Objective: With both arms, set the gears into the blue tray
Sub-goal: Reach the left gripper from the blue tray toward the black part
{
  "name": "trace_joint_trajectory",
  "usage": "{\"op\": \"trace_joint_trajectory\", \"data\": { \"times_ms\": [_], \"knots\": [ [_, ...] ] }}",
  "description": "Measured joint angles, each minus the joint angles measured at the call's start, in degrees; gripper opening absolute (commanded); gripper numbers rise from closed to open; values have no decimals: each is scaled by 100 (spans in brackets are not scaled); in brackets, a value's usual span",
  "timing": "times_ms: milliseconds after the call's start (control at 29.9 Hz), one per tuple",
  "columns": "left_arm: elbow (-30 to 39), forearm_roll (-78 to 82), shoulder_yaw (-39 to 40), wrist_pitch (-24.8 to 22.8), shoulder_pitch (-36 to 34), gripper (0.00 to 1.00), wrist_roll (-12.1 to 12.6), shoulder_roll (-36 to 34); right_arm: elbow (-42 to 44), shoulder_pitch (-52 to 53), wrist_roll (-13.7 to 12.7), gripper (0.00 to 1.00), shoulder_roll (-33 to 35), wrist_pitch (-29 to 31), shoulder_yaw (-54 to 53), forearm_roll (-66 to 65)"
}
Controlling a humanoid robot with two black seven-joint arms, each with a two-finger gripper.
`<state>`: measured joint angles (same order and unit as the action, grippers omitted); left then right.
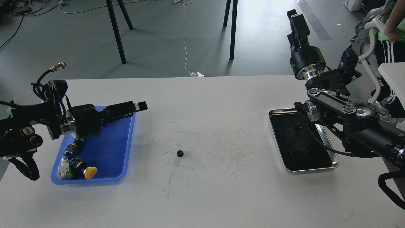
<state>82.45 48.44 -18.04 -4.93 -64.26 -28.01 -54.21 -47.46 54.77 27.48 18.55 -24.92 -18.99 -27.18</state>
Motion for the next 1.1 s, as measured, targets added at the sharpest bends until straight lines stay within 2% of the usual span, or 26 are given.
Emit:
{"op": "trace_joint_trajectory", "data": {
  "times_ms": [167,401,602,802,1036,1103],
  "knots": [
    [185,887,-137,-19,-188,98,0,-54,-33,-48,3,94,-1,-11,0,0],
    [143,1837,-434,223,-483,96,0,132,-31,-72,12,94,-1,-14,0,-7],
    [-114,1928,-523,609,-505,94,0,659,-26,-94,11,94,7,-51,-96,-6],
    [-311,1777,-573,1079,-458,92,0,777,-25,-137,4,94,9,-57,-148,-5],
    [-362,1604,-556,1112,-434,93,1,795,-18,-170,3,94,15,-57,-151,0],
    [-351,1615,-580,1109,-440,98,1,802,-13,-185,3,94,18,-57,-178,1]
  ]
}}
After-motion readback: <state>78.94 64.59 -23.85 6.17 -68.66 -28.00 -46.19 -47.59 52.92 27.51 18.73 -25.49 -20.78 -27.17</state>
